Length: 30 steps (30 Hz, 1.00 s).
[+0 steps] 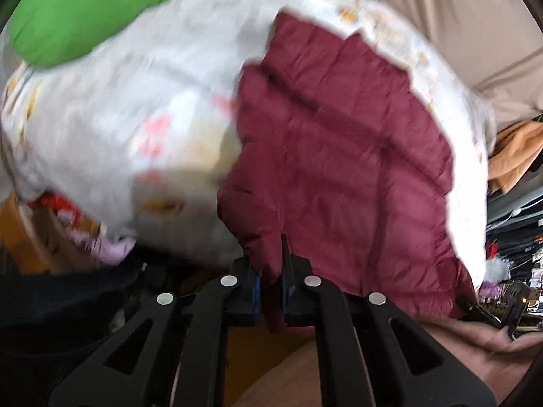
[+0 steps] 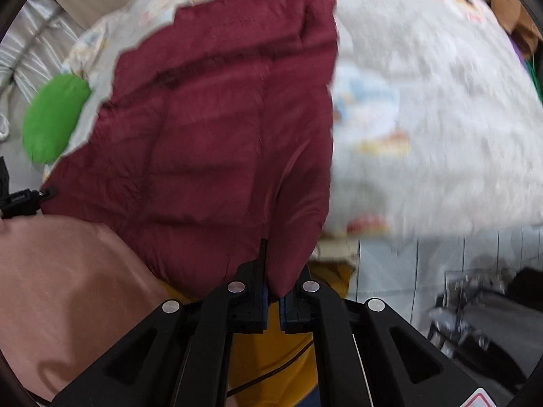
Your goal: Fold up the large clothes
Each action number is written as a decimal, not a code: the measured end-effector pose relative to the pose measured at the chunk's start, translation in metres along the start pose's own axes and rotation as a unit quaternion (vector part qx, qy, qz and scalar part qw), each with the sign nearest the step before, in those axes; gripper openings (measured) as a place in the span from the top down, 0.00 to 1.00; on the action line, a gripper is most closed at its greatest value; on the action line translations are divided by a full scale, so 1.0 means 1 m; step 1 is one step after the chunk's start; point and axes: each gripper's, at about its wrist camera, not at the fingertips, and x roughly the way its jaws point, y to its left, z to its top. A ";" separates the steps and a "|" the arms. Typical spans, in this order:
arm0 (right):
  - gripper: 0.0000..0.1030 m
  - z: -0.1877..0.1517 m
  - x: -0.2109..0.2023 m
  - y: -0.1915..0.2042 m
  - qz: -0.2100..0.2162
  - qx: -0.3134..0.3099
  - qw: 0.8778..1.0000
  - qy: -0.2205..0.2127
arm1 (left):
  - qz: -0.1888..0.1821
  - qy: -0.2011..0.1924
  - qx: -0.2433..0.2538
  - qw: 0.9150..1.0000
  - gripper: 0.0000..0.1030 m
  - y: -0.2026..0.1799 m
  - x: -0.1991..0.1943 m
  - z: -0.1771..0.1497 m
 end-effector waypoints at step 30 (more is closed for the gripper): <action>0.97 0.287 -0.007 -0.043 0.086 0.158 0.943 -0.281 | 0.004 -0.212 0.005 0.977 0.96 -0.072 0.053 0.283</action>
